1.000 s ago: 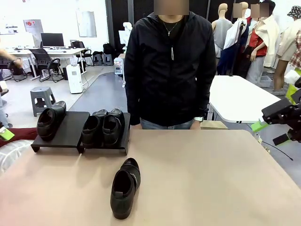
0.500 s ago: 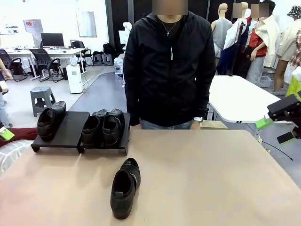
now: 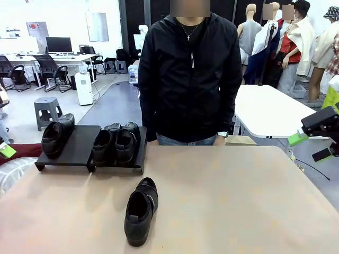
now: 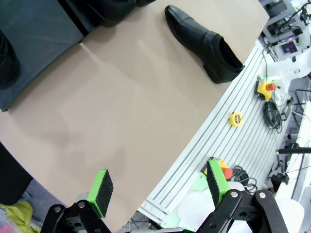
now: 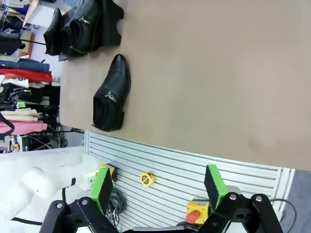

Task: Organize the shoes by placing them on the stand.
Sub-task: Place the Shoe from the middle of the table onto the Shoes Stand.

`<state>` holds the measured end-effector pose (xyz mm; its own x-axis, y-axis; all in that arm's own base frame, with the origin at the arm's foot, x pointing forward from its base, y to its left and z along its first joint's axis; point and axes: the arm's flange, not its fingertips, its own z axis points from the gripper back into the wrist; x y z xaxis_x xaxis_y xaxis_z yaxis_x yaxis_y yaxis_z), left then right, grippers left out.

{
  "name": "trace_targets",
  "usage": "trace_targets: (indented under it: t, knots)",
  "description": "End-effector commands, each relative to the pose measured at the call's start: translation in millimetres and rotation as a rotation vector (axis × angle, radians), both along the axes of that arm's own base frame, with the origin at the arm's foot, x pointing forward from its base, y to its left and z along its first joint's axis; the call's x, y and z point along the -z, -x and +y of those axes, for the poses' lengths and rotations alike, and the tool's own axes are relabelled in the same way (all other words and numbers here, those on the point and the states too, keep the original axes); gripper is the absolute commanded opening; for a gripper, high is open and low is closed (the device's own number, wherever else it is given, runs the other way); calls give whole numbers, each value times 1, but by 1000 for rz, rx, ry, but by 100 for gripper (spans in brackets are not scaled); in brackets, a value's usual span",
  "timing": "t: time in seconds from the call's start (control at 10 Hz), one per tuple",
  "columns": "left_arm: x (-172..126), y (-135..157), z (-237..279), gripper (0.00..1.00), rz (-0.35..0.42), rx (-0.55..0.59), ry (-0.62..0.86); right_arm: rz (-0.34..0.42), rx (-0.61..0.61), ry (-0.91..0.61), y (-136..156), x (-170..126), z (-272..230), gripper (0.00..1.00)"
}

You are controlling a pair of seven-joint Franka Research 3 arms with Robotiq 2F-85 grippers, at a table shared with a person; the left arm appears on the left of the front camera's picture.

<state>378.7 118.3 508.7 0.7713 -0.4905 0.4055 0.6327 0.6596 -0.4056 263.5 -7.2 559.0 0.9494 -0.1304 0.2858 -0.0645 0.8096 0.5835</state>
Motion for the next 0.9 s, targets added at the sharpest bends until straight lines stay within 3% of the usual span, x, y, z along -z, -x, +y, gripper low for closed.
trace_targets:
  t: [0.0, 0.1, 0.2, 0.3, 0.5, 0.6, 0.8]
  knots:
    - [1, 2, -1, 100, -3, -14, -6, -19, -28, -23, 0, -1, -1, 100]
    - [0, 0, 0, 100, 0, 0, 0, -19, -28, -23, 0, -1, -1, 100]
    - [-1, 3, -41, 100, 31, -71, -43, -19, -28, -23, 0, -1, -1, 100]
    - [1, 10, -102, 100, 151, -232, -37, -19, -28, -23, 0, -1, -1, 100]
    - [17, 16, -199, 100, 222, -459, -141, -19, -28, -23, 0, -1, -1, 100]
    - [31, 15, -242, 100, 270, -502, -185, -19, -28, -23, 0, -1, -1, 100]
    - [75, 24, -335, 100, 283, -424, -296, -19, -28, -23, 0, -1, -1, 100]
